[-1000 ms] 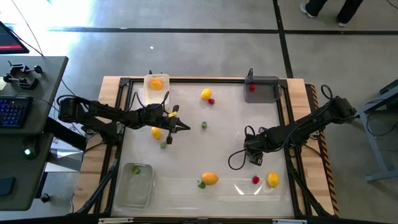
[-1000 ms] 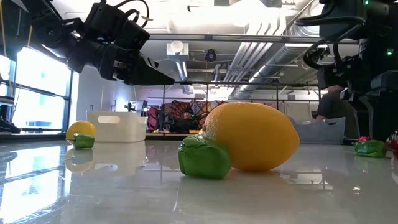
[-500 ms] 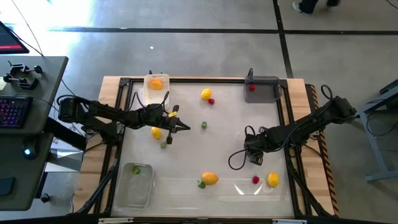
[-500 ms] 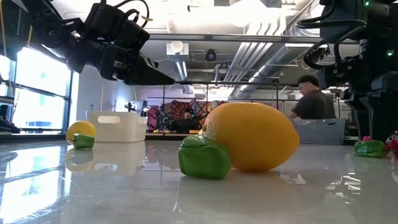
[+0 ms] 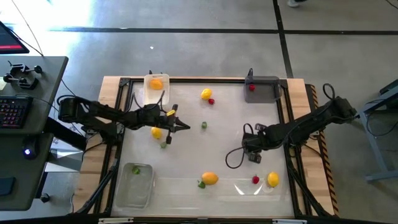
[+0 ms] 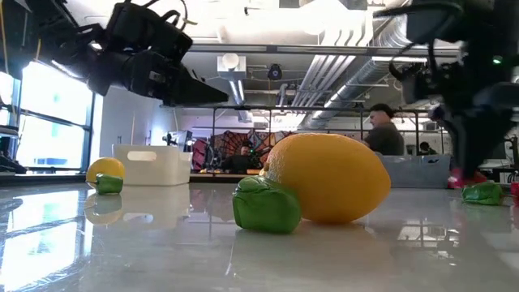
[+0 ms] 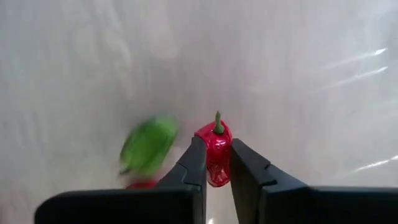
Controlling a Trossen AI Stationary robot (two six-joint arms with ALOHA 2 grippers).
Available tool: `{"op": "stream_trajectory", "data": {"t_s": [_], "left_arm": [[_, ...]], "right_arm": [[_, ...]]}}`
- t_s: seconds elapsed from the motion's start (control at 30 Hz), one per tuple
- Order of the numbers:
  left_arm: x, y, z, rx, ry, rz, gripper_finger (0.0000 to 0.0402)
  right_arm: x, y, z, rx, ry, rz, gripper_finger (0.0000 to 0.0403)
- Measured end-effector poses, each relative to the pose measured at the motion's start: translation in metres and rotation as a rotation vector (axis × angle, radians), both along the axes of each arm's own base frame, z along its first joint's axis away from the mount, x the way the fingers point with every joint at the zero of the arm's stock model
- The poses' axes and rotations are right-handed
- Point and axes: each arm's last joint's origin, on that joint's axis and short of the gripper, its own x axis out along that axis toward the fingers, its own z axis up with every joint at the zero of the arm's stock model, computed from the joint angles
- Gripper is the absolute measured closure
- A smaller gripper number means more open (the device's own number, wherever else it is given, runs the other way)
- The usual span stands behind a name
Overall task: Sort produce into baskets
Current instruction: Put the red bell pepper into the black bin
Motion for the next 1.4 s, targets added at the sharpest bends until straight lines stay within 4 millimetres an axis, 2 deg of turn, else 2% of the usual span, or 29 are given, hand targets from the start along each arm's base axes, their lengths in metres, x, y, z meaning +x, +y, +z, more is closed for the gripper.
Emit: {"op": "stream_trajectory", "data": {"t_s": [0.1,0.2,0.47,0.57,0.7,0.83,0.97,1.1,1.27,1.4], "left_arm": [[-0.008,-0.001,-0.003,-0.02,-0.061,0.007,0.0401],[-0.014,-0.002,-0.005,-0.025,-0.104,0.009,0.0401],[-0.017,-0.002,-0.007,-0.03,-0.113,0.027,0.0401],[-0.017,-0.002,-0.006,-0.029,-0.114,0.027,0.0401],[-0.017,-0.002,-0.006,-0.02,-0.122,0.028,0.0401],[-0.017,-0.002,-0.004,-0.018,-0.137,0.028,0.0401],[-0.017,-0.002,-0.004,-0.043,-0.142,0.031,0.0401],[-0.016,-0.002,-0.004,-0.058,-0.14,0.032,0.0401],[-0.016,-0.002,-0.004,-0.059,-0.14,0.032,0.0401],[-0.016,-0.002,-0.004,-0.059,-0.14,0.032,0.0401]], "right_arm": [[0.007,-0.012,0.009,-0.081,-0.025,-0.022,0.037],[0.011,-0.033,0.012,-0.148,-0.02,-0.082,0.037],[0.011,-0.114,0.016,-0.218,-0.036,-0.292,0.0369],[0.013,-0.14,0.032,-0.247,-0.101,-0.338,0.0369],[0.014,-0.164,0.061,-0.32,-0.204,-0.338,0.0369],[0.001,-0.197,0.08,-0.377,-0.239,-0.455,0.0369],[-0.024,-0.23,0.072,-0.345,-0.281,-0.573,0.0368],[-0.046,-0.25,0.051,-0.236,-0.358,-0.657,0.0368],[-0.056,-0.262,0.032,-0.237,-0.382,-0.73,0.0368],[-0.055,-0.271,0.018,-0.19,-0.381,-0.767,0.0368]]}}
